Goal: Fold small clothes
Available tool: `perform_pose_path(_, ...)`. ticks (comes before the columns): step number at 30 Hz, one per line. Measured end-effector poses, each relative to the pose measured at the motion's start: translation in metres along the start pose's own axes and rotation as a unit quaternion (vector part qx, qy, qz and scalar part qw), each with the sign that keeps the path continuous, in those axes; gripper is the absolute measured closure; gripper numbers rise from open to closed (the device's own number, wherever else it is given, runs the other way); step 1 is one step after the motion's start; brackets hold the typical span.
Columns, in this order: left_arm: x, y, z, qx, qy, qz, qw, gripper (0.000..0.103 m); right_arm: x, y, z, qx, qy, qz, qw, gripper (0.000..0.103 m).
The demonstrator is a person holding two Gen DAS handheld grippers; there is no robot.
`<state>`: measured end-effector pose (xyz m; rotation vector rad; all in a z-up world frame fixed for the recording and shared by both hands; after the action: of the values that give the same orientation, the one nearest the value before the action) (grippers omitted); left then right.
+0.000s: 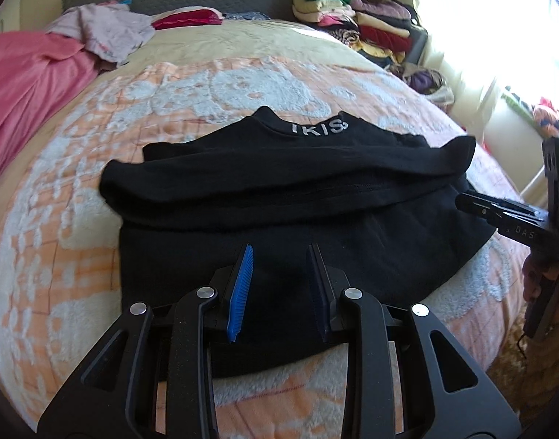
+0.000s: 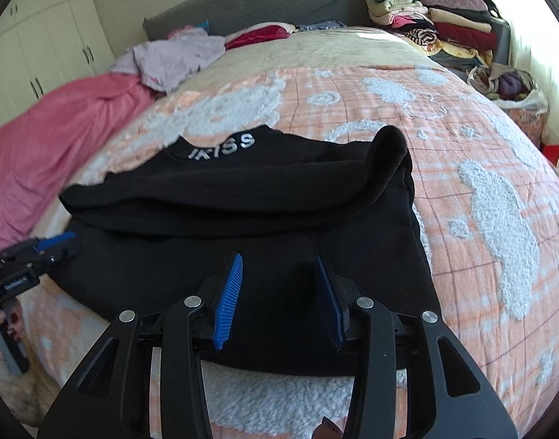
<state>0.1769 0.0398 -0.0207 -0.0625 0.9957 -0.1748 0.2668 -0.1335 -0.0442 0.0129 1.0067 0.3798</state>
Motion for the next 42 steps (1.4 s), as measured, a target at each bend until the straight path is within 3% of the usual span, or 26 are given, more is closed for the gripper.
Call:
perform_pose_path(12, 0.025, 0.003, 0.023, 0.009, 0.006, 0.016, 0.9998, 0.079, 0.025, 0.000, 0.015, -0.028, 0.016, -0.030, 0.999, 0.063)
perform_pose_path(24, 0.037, 0.022, 0.062, -0.021, -0.003, 0.017, 0.9996, 0.079, 0.041, -0.007, 0.057, -0.015, 0.008, -0.019, 1.000, 0.063)
perform_pose_path(30, 0.002, 0.050, 0.090, -0.063, -0.055, 0.018, 0.9963, 0.073, 0.049, -0.012, 0.089, -0.005, 0.000, -0.016, 1.000, 0.063)
perform_pose_path(36, -0.038, 0.075, 0.095, -0.089, -0.093, 0.015, 0.9916, 0.070, 0.043, -0.027, 0.119, 0.012, -0.018, -0.022, 1.000, 0.062)
perform_pose_path(39, -0.049, 0.079, 0.084, -0.087, -0.092, 0.008, 0.9919, 0.070, 0.028, -0.037, 0.123, 0.016, -0.036, -0.026, 0.999, 0.062)
perform_pose_path(42, -0.047, 0.077, 0.064, -0.071, -0.068, 0.010, 0.9951, 0.070, 0.011, -0.049, 0.116, 0.028, -0.051, -0.025, 0.998, 0.059)
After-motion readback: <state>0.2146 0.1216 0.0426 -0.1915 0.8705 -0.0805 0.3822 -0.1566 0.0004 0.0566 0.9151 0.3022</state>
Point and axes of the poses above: each gripper's, at about its wrist camera, not at the fingertips, and x roughly the way its jaws point, y to its left, z to its top, the point moved 2 cm from there along x, roughly the way its jaws point, and after that the axes turned 6 degrees about y, right-handed, at the moved point
